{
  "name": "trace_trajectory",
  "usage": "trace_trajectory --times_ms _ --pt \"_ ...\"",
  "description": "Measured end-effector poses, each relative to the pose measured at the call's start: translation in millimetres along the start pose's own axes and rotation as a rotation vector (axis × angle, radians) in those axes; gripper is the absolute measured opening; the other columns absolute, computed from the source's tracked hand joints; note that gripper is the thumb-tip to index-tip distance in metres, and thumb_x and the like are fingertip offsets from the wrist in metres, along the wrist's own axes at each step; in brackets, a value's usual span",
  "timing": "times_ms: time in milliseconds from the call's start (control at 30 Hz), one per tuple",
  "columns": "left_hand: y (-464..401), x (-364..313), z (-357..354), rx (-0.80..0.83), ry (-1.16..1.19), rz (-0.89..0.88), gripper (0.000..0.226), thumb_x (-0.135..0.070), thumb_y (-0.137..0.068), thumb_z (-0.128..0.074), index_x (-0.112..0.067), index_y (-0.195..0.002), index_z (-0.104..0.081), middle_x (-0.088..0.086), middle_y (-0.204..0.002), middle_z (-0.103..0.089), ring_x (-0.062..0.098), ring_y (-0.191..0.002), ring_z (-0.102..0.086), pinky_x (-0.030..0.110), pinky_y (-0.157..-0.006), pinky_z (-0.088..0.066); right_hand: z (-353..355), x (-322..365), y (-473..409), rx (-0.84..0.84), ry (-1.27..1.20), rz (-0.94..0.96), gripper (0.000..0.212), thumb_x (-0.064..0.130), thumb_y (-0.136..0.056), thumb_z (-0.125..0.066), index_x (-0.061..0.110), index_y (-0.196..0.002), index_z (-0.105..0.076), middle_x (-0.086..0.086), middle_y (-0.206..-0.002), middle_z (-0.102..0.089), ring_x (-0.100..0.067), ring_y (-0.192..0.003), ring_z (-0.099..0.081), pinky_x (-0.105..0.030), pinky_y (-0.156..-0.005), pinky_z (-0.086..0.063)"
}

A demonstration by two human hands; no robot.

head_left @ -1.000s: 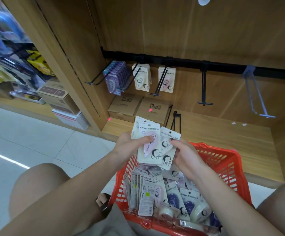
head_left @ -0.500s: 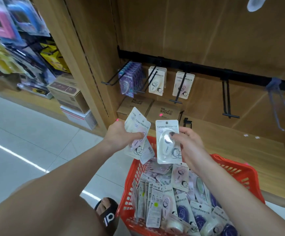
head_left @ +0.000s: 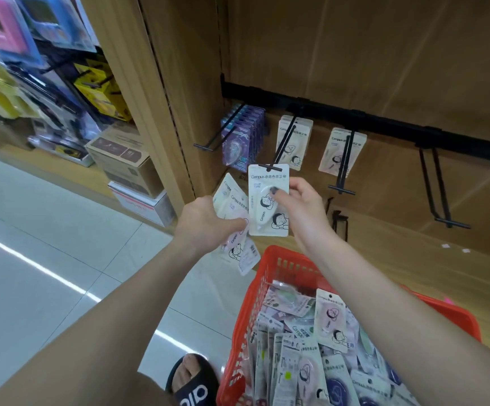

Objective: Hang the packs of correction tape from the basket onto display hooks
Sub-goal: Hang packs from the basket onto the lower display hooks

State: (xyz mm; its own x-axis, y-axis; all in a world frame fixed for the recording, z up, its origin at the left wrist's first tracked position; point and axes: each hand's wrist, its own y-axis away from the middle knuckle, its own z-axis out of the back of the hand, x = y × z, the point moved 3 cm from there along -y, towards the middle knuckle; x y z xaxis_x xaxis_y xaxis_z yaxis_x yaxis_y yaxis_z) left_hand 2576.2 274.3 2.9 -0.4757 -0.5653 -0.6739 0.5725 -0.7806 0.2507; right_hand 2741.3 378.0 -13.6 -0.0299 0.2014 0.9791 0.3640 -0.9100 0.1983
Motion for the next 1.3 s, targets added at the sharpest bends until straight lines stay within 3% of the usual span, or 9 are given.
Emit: trace_trajectory --times_ms 100,300,667,867,1000,1067,1167,1200,1300 --pt "-2.0 -0.2 0.2 -0.017 -0.021 -0.008 0.034 -0.040 -0.079 -0.085 -0.020 -0.085 -0.059 -0.011 -0.079 -0.063 0.010 -0.077 -0.063 0.024 -0.052 -0.045 -7.5 -4.5 -3.2 -0.031 0.012 0.011 0.010 0.012 -0.100 -0.067 0.016 -0.110 -0.066 0.001 -0.101 -0.081 -0.021 -0.095 -0.078 -0.047 -0.088 -0.060" --pt "-6.2 5.8 1.8 -0.011 -0.109 0.006 0.038 -0.041 -0.077 -0.084 -0.018 -0.079 -0.054 -0.007 -0.075 -0.061 0.008 -0.070 -0.058 0.025 -0.049 -0.039 -11.0 -9.8 3.6 -0.127 0.004 0.094 0.011 0.010 -0.101 -0.066 0.009 -0.112 -0.066 -0.001 -0.101 -0.080 -0.009 -0.088 -0.076 -0.017 -0.068 -0.054" --pt "-8.3 -0.4 3.7 0.020 -0.122 -0.011 0.034 -0.039 -0.077 -0.083 -0.017 -0.076 -0.057 -0.007 -0.073 -0.064 0.009 -0.069 -0.064 0.024 -0.046 -0.040 -12.6 -19.8 1.2 -0.234 -0.031 0.116 0.007 0.018 -0.104 -0.064 0.018 -0.111 -0.064 0.000 -0.103 -0.079 -0.009 -0.091 -0.076 -0.017 -0.067 -0.054" --pt "-10.9 -5.3 -1.1 0.029 -0.147 -0.028 0.038 -0.043 -0.081 -0.081 -0.020 -0.076 -0.051 -0.010 -0.075 -0.059 0.004 -0.067 -0.058 0.022 -0.045 -0.037 -9.4 -17.5 -50.9 -0.347 0.032 0.001 0.017 0.031 -0.105 -0.061 0.014 -0.103 -0.060 0.008 -0.087 -0.072 -0.003 -0.071 -0.067 -0.013 -0.056 -0.047" --pt "-14.3 -6.6 -3.1 0.064 -0.091 -0.017 0.036 -0.045 -0.083 -0.081 -0.023 -0.080 -0.052 -0.013 -0.078 -0.059 0.002 -0.070 -0.060 0.020 -0.046 -0.041 -3.1 -13.2 -96.9 -0.396 0.110 -0.055 0.034 0.048 -0.102 -0.059 0.015 -0.104 -0.058 0.002 -0.092 -0.064 -0.021 -0.087 -0.059 -0.029 -0.072 -0.048" --pt "-14.8 -8.3 -5.1 0.074 -0.071 -0.021 0.035 -0.047 -0.083 -0.081 -0.023 -0.083 -0.055 -0.012 -0.081 -0.062 0.001 -0.071 -0.059 0.020 -0.047 -0.043 -0.5 -14.3 -109.6 -0.384 0.094 -0.139 0.048 0.060 -0.099 -0.057 0.017 -0.120 -0.058 -0.001 -0.108 -0.064 -0.025 -0.099 -0.061 -0.038 -0.084 -0.054" --pt "-15.3 -10.1 -5.3 0.073 -0.013 -0.008 0.038 -0.047 -0.081 -0.082 -0.017 -0.098 -0.067 -0.006 -0.092 -0.070 0.004 -0.075 -0.065 0.024 -0.053 -0.053 1.5 -14.1 -115.2 -0.371 0.094 -0.244 0.075 0.068 -0.095 -0.056 0.015 -0.147 -0.047 -0.002 -0.128 -0.061 -0.029 -0.108 -0.069 -0.028 -0.060 -0.048" --pt "-15.4 -10.1 -4.9 0.073 0.016 0.004 0.039 -0.046 -0.081 -0.083 -0.015 -0.101 -0.069 -0.005 -0.095 -0.073 0.007 -0.078 -0.068 0.025 -0.054 -0.055 1.3 -15.0 -114.9 -0.366 0.083 -0.281 0.079 0.070 -0.094 -0.057 0.014 -0.149 -0.043 -0.002 -0.129 -0.059 -0.029 -0.108 -0.070 -0.027 -0.060 -0.048" --pt "-16.6 -9.0 -4.9 0.085 0.123 0.033 0.033 -0.043 -0.080 -0.084 -0.017 -0.099 -0.074 -0.003 -0.097 -0.077 0.014 -0.084 -0.074 0.032 -0.063 -0.060 -1.6 -20.8 -103.7 -0.329 0.117 -0.377 0.089 0.072 -0.090 -0.060 0.012 -0.152 -0.037 -0.004 -0.138 -0.056 -0.029 -0.113 -0.062 -0.044 -0.095 -0.058"
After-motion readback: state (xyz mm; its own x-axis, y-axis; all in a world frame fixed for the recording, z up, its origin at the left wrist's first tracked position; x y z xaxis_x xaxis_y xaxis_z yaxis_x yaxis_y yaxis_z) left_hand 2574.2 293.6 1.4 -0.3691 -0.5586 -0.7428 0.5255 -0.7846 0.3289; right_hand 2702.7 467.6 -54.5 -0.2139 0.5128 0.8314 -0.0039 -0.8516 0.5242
